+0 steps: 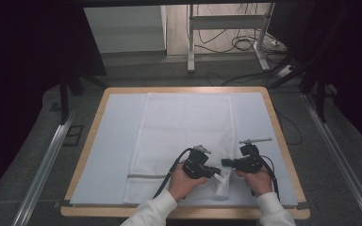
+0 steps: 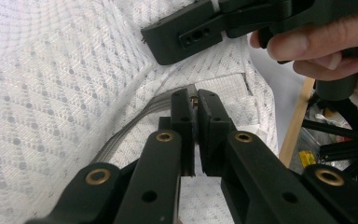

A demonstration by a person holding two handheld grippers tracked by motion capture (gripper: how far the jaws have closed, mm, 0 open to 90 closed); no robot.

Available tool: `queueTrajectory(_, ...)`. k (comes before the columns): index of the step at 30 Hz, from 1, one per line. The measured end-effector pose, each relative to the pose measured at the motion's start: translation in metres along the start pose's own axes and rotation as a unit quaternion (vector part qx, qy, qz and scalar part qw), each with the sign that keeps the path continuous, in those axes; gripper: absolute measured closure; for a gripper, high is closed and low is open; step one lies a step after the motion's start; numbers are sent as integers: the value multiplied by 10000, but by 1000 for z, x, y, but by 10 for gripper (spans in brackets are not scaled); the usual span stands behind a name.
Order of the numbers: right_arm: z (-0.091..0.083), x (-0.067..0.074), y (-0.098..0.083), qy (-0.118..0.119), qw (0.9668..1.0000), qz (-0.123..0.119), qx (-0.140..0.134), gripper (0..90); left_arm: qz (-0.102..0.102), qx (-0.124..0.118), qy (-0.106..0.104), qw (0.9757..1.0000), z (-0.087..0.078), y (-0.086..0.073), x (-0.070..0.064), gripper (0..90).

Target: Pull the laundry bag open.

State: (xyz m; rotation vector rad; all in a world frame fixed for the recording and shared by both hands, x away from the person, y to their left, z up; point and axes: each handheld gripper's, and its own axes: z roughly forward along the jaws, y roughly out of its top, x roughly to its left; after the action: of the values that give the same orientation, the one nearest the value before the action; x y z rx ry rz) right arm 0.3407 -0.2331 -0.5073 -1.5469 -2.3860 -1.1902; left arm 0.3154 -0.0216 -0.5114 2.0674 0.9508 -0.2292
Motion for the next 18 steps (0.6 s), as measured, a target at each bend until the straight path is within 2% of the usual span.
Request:
queueTrajectory(3, 0, -1, 0, 12, 10000, 4, -2, 881, 16, -15, 54, 10000, 0, -1, 2, 870)
queueTrajectory(13, 0, -1, -1, 18, 10000, 10, -20, 881, -29, -1, 19, 10000, 0, -1, 5, 869)
queueTrajectory(18, -1, -1, -2, 36, 10000, -34, -46, 881, 14, 21, 63, 10000, 1, -2, 4, 869)
